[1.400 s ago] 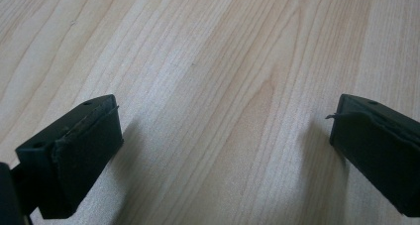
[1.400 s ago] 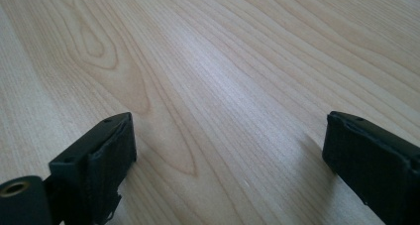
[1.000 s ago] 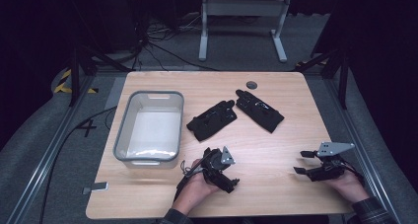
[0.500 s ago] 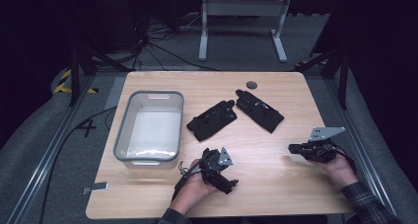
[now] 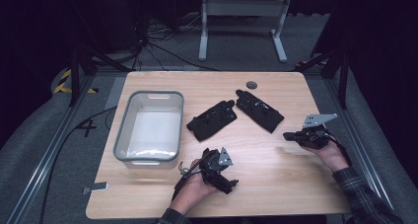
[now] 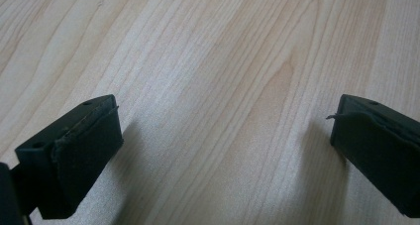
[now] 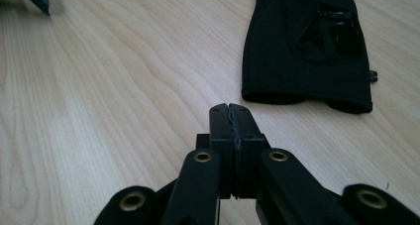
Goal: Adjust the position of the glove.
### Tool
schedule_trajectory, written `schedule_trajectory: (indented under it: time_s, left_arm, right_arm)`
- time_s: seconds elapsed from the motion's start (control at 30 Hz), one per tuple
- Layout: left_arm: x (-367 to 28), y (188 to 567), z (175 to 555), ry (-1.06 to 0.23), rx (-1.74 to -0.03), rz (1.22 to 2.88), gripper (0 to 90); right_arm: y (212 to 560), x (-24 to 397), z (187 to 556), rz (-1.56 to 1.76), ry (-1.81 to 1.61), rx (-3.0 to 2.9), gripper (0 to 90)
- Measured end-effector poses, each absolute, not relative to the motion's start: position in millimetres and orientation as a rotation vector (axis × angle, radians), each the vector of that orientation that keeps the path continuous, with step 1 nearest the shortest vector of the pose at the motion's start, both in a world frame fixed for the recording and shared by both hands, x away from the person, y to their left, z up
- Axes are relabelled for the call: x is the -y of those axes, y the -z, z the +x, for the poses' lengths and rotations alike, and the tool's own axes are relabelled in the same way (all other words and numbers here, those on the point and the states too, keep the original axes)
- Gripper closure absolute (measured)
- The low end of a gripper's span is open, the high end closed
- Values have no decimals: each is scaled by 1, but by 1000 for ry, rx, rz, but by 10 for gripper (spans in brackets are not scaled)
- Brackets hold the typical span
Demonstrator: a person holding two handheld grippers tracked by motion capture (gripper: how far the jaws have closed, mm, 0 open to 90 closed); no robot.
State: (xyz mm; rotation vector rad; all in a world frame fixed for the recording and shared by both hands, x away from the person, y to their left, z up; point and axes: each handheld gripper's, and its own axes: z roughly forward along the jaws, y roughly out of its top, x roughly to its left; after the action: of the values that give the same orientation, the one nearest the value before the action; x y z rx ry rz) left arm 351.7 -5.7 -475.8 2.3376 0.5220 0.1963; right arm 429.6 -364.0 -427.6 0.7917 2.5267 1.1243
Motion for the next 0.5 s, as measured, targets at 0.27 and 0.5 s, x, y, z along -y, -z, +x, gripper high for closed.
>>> schedule_trajectory:
  time_s: [0.27,0.5]
  left_arm:
    - [6,476,352,-196,-522,2338,0]
    - [6,476,352,-196,-522,2337,0]
  right_arm:
    - [430,353,454,794,-1124,-2514,898]
    - [434,346,476,818,-1118,-2506,897]
